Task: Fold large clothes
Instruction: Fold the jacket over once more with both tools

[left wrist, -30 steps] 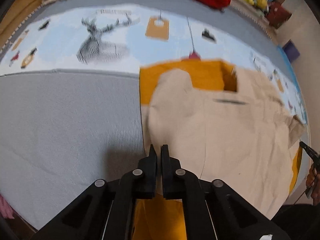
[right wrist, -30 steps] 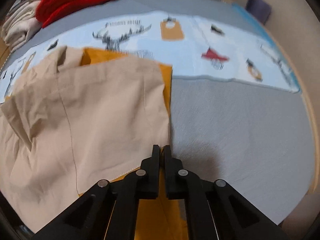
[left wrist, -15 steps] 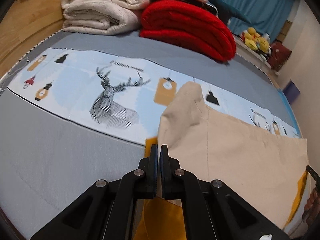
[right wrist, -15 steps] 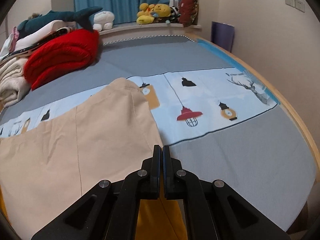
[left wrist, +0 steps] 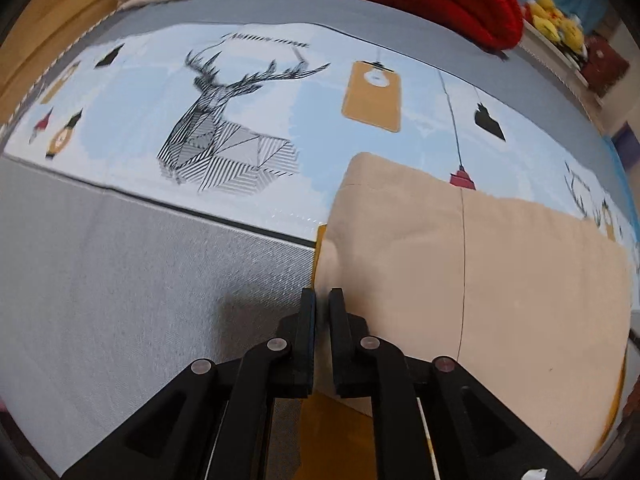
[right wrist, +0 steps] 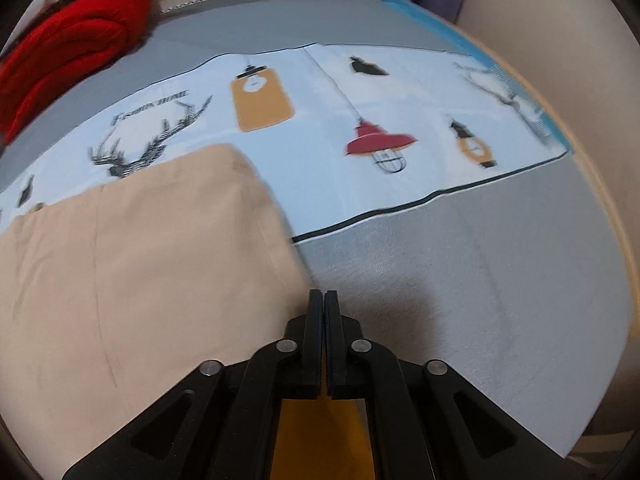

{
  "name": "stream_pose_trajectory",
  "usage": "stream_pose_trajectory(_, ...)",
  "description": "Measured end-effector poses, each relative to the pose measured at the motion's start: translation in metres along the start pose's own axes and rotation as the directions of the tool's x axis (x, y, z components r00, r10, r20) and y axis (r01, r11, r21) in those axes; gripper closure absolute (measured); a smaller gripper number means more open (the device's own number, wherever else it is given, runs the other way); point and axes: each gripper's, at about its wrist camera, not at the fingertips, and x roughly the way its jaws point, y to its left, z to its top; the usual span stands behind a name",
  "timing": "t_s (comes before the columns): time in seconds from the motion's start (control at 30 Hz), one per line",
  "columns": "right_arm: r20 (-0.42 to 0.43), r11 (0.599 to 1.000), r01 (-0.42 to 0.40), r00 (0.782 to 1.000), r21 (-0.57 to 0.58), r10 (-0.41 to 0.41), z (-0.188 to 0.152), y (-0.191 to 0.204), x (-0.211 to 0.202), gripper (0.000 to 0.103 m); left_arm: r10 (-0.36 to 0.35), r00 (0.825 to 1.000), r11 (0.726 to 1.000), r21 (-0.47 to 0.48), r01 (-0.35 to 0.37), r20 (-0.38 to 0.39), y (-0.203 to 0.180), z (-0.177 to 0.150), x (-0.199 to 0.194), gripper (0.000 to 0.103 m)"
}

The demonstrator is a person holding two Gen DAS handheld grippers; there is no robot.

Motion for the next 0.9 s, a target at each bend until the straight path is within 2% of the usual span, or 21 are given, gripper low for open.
stream_pose_trajectory(0.07, 0.006, 0.997, -0.026, 1.0, 0.073, 0.026, 0.001, -0.014, -0.005, 0.103, 0.009, 1.0, 1.0, -0.019, -0.009, 0.009, 0.003, -0.001, -0.007, 0.089)
stream_pose_trajectory(0.13, 0.035, 0.987, -0.079, 0.997, 0.138, 0.075, 0.002, -0.027, -0.016, 0.103, 0.03, 0.999, 0.999, -0.016, -0.029, 0.022, 0.002, -0.002, -0.019, 0.077)
stream_pose_trajectory(0.17, 0.058, 0.983, -0.11, 0.993, 0.145, 0.102, 0.002, -0.031, -0.024, 0.1, 0.022, 0.999, 1.0, -0.014, -0.022, 0.038, 0.002, -0.004, -0.028, 0.076)
stream_pose_trajectory(0.27, 0.086, 0.971, -0.226, 0.972, 0.08, 0.219, -0.003, -0.026, -0.043, 0.099, -0.06, 0.994, 0.998, 0.022, 0.058, 0.089, -0.001, -0.011, -0.059, 0.073)
stream_pose_trajectory(0.33, 0.079, 0.952, -0.304, 0.949, -0.026, 0.305, -0.015, -0.014, -0.058, 0.099, -0.135, 0.988, 0.989, 0.069, 0.13, 0.077, -0.008, -0.019, -0.07, 0.073)
stream_pose_trajectory(0.37, 0.057, 0.929, -0.363, 0.928, -0.072, 0.367, -0.023, -0.01, -0.064, 0.098, -0.197, 0.98, 0.976, 0.103, 0.193, 0.038, -0.014, -0.026, -0.071, 0.072)
stream_pose_trajectory(0.43, -0.036, 0.869, -0.474, 0.88, -0.141, 0.474, -0.04, -0.001, -0.065, 0.098, -0.307, 0.947, 0.936, 0.15, 0.318, -0.09, -0.026, -0.042, -0.063, 0.068)
stream_pose_trajectory(0.47, -0.1, 0.847, -0.5, 0.866, -0.179, 0.49, -0.051, 0.004, -0.063, 0.098, -0.342, 0.918, 0.906, 0.187, 0.379, -0.2, -0.037, -0.059, -0.054, 0.067)
stream_pose_trajectory(0.5, -0.146, 0.839, -0.5, 0.866, -0.216, 0.479, -0.062, 0.007, -0.061, 0.098, -0.333, 0.905, 0.892, 0.223, 0.393, -0.264, -0.044, -0.07, -0.048, 0.065)
stream_pose_trajectory(0.53, -0.192, 0.834, -0.487, 0.873, -0.26, 0.449, -0.073, 0.01, -0.058, 0.098, -0.296, 0.902, 0.881, 0.275, 0.385, -0.314, -0.052, -0.083, -0.042, 0.065)
stream_pose_trajectory(0.57, -0.243, 0.833, -0.451, 0.889, -0.32, 0.389, -0.088, 0.012, -0.052, 0.098, -0.206, 0.913, 0.866, 0.369, 0.338, -0.353, -0.06, -0.102, -0.033, 0.065)
stream_pose_trajectory(0.6, -0.266, 0.835, -0.423, 0.9, -0.353, 0.344, -0.098, 0.011, -0.047, 0.098, -0.146, 0.919, 0.851, 0.427, 0.305, -0.365, -0.063, -0.113, -0.029, 0.065)
stream_pose_trajectory(0.63, -0.294, 0.838, -0.392, 0.91, -0.379, 0.292, -0.108, 0.007, -0.041, 0.098, -0.098, 0.925, 0.837, 0.473, 0.276, -0.366, -0.061, -0.121, -0.025, 0.063)
stream_pose_trajectory(0.67, -0.315, 0.843, -0.378, 0.911, -0.382, 0.266, -0.114, 0.001, -0.037, 0.098, -0.083, 0.929, 0.832, 0.489, 0.264, -0.361, -0.058, -0.125, -0.026, 0.062)
stream_pose_trajectory(0.7, -0.325, 0.848, -0.378, 0.909, -0.372, 0.263, -0.117, -0.006, -0.035, 0.098, -0.083, 0.93, 0.837, 0.481, 0.26, -0.359, -0.052, -0.125, -0.028, 0.062)
stream_pose_trajectory(0.77, -0.337, 0.857, -0.382, 0.903, -0.346, 0.266, -0.119, -0.017, -0.036, 0.098, -0.079, 0.929, 0.868, 0.434, 0.243, -0.362, -0.036, -0.122, -0.031, 0.062)
stream_pose_trajectory(0.8, -0.348, 0.862, -0.378, 0.901, -0.337, 0.259, -0.121, -0.023, -0.035, 0.098, -0.065, 0.928, 0.883, 0.411, 0.224, -0.366, -0.026, -0.121, -0.031, 0.066)
stream_pose_trajectory(0.83, -0.363, 0.867, -0.367, 0.901, -0.338, 0.239, -0.125, -0.027, -0.033, 0.098, -0.051, 0.93, 0.892, 0.401, 0.207, -0.365, -0.019, -0.122, -0.031, 0.072)
stream_pose_trajectory(0.9, -0.379, 0.864, -0.355, 0.9, -0.356, 0.214, -0.131, -0.03, -0.03, 0.098, -0.012, 0.932, 0.899, 0.405, 0.168, -0.362, -0.01, -0.125, -0.032, 0.072)
